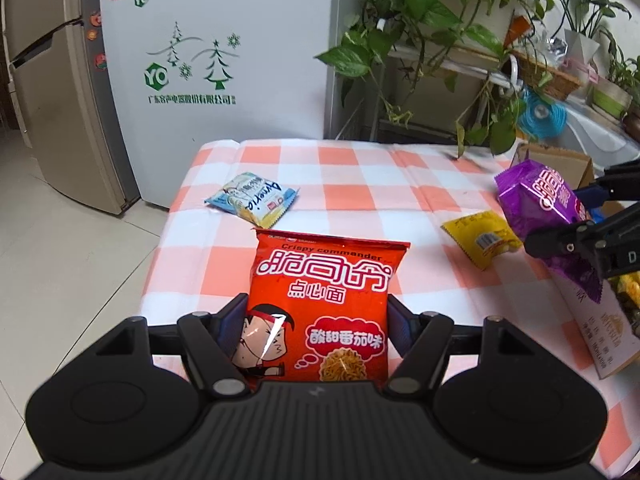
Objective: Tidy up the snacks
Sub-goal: 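Lift both held bags and carry them over the cardboard box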
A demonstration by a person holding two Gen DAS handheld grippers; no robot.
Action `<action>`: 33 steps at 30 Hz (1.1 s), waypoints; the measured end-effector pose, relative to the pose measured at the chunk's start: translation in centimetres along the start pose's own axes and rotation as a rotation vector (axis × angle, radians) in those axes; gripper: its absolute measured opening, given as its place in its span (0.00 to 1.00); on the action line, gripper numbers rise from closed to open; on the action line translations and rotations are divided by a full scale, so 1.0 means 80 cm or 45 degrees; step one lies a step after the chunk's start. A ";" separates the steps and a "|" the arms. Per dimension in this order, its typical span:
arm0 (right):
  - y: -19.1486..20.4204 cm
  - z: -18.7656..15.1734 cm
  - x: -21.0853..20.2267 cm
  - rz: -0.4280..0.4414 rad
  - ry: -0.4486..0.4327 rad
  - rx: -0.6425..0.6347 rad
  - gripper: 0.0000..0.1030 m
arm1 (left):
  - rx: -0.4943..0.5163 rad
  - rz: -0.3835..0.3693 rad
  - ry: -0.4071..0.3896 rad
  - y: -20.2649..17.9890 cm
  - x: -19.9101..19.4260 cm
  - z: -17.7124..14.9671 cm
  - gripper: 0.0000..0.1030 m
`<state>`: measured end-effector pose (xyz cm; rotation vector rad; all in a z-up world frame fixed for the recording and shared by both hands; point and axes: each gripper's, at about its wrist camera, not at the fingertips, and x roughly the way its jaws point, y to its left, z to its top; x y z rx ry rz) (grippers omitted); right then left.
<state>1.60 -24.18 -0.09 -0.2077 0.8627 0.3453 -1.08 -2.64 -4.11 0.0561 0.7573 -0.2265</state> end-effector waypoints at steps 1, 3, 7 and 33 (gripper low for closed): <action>-0.003 0.000 -0.003 -0.006 -0.008 0.007 0.68 | 0.002 0.002 -0.008 -0.002 -0.004 0.001 0.67; -0.007 0.000 -0.009 -0.014 -0.026 0.019 0.68 | -0.002 -0.002 -0.024 -0.006 -0.011 0.001 0.67; -0.015 -0.004 -0.023 -0.029 -0.061 0.034 0.68 | -0.011 -0.025 -0.040 -0.020 -0.021 0.002 0.67; -0.148 -0.034 -0.091 -0.179 -0.257 0.369 0.68 | 0.153 -0.342 -0.119 -0.184 -0.043 0.034 0.67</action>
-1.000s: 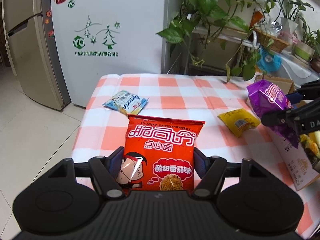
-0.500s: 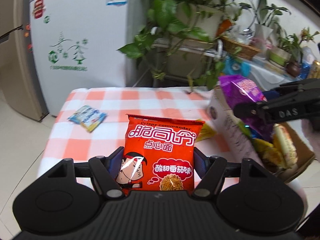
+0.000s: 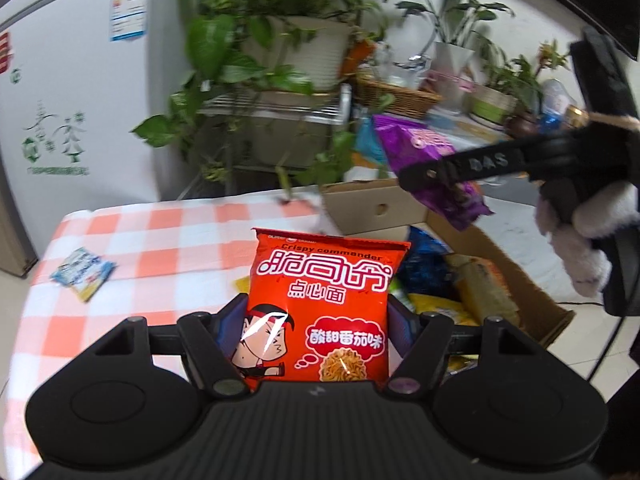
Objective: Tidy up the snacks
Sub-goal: 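Lift both held bags and carry them over the cardboard box, then open both tools to drop the purple and red bags into the box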
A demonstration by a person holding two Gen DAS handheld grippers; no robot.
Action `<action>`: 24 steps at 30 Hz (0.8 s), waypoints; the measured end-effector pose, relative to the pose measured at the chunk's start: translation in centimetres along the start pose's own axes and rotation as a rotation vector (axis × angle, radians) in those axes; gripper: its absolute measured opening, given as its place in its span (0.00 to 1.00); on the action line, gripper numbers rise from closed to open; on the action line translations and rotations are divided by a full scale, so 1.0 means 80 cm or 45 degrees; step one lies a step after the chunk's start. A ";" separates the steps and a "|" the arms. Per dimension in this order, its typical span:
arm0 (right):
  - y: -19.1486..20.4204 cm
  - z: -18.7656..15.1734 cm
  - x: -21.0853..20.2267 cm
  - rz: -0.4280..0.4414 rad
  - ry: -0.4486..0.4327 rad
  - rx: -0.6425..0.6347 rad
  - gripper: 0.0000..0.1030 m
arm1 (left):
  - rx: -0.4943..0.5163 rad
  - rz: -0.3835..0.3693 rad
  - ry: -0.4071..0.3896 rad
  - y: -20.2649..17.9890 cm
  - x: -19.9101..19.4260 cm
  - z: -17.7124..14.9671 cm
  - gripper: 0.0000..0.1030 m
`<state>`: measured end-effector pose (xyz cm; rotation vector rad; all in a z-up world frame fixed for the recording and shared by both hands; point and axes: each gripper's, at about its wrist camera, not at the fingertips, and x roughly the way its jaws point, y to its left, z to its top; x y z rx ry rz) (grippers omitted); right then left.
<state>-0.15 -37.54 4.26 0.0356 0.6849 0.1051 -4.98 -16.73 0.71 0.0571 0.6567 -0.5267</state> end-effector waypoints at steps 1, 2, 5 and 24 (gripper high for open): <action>-0.005 0.001 0.001 -0.013 0.000 0.017 0.68 | 0.005 -0.013 0.001 -0.006 0.003 0.001 0.67; -0.009 0.001 0.000 -0.023 -0.001 0.032 0.68 | 0.010 -0.024 0.003 -0.012 0.006 0.002 0.67; -0.020 0.002 0.000 -0.035 -0.006 0.066 0.68 | 0.028 -0.057 0.004 -0.031 0.017 0.006 0.67; -0.048 0.007 0.018 -0.112 0.037 0.173 0.69 | 0.058 -0.136 0.047 -0.096 0.093 0.031 0.69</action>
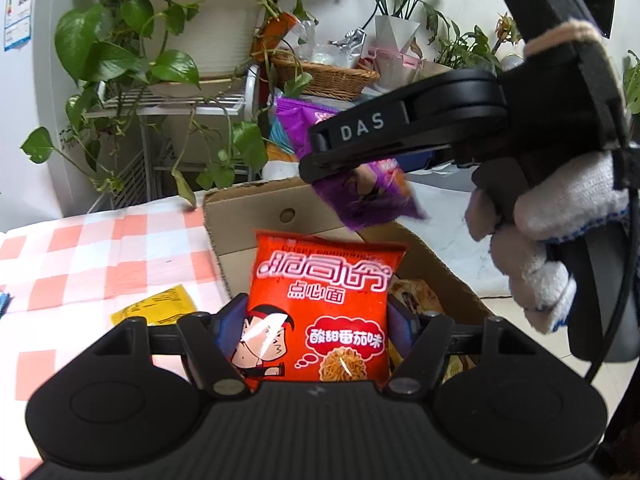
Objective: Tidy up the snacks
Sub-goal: 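Open both tools to drop the purple and red bags into the box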
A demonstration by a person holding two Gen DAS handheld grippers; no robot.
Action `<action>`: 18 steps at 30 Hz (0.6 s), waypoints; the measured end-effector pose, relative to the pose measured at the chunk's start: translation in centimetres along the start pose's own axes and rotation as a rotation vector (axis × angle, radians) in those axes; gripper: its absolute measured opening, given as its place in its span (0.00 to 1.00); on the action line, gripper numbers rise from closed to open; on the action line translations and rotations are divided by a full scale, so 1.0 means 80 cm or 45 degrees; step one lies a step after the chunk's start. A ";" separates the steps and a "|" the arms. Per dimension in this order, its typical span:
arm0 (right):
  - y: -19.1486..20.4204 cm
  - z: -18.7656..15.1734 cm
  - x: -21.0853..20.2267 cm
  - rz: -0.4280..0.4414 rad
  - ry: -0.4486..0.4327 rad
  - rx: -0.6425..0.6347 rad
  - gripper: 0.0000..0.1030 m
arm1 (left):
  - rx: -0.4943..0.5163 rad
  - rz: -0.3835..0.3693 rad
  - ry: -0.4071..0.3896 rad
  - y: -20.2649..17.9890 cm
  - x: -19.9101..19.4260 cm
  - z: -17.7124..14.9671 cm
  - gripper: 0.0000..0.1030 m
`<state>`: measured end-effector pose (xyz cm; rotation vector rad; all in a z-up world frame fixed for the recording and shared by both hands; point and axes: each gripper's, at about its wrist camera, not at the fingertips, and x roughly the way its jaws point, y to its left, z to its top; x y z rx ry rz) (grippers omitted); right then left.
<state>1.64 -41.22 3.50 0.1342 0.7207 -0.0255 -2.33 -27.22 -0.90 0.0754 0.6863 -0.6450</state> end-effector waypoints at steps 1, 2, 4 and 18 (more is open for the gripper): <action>-0.001 0.001 0.001 0.001 0.002 0.010 0.71 | -0.001 0.001 0.000 -0.001 0.002 0.000 0.70; -0.001 0.001 0.001 0.001 0.001 0.020 0.73 | -0.003 -0.001 -0.009 -0.001 0.002 0.001 0.74; -0.001 0.002 0.001 0.002 -0.004 0.024 0.75 | -0.013 -0.007 -0.032 0.000 -0.002 0.001 0.81; 0.024 0.006 0.005 0.086 -0.015 -0.020 0.77 | -0.059 0.080 -0.017 0.049 -0.037 -0.009 0.87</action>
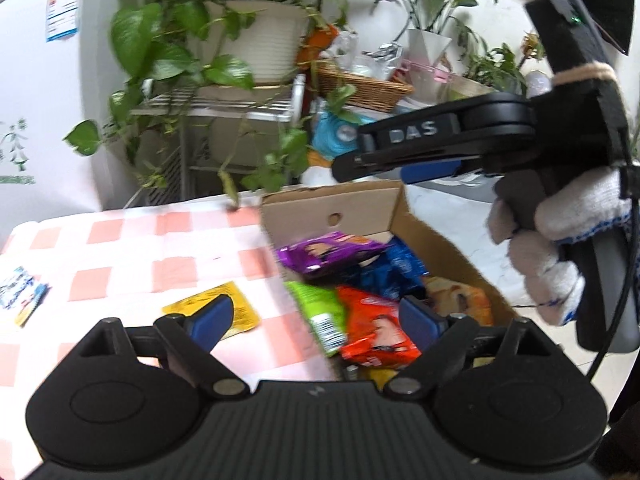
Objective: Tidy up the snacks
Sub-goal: 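Open both tools to drop the purple and red bags into the box, then move the right tool to the yellow bag while the left tool approaches the America bag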
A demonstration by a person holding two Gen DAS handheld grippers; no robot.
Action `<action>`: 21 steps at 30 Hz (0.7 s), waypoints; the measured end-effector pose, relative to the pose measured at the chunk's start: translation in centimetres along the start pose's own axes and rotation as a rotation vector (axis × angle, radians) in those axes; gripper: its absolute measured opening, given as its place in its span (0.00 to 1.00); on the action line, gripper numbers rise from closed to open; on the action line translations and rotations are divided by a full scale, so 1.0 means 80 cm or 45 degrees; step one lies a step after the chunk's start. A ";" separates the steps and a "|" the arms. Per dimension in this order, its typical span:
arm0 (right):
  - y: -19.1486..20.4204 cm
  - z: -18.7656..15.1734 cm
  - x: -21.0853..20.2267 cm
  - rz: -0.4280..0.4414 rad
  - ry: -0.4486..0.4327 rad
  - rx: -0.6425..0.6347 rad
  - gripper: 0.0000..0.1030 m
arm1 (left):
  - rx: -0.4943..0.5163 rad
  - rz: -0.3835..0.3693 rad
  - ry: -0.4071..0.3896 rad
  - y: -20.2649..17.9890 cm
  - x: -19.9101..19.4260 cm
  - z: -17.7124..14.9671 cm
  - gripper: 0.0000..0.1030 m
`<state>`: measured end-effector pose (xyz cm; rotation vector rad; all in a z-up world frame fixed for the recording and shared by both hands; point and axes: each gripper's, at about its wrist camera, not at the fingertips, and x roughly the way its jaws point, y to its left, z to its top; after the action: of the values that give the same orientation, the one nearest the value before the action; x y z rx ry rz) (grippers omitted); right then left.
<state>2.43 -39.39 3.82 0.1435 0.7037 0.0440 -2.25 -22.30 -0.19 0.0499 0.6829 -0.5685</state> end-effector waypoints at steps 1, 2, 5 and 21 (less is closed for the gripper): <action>0.004 0.000 0.000 0.009 0.001 -0.014 0.77 | -0.007 0.011 0.005 0.006 -0.002 -0.001 0.87; 0.008 0.000 0.001 0.017 0.003 -0.025 0.77 | -0.012 0.024 0.009 0.013 -0.004 -0.002 0.87; 0.020 0.000 0.005 0.044 0.014 -0.060 0.77 | -0.015 0.067 0.012 0.031 -0.011 -0.006 0.87; 0.086 -0.003 0.043 0.240 0.112 -0.152 0.77 | -0.086 0.274 0.054 0.136 -0.037 -0.019 0.88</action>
<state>4.96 -32.28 2.46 0.0937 0.7714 0.2731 0.55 -11.32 -1.06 0.0719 0.7276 -0.3384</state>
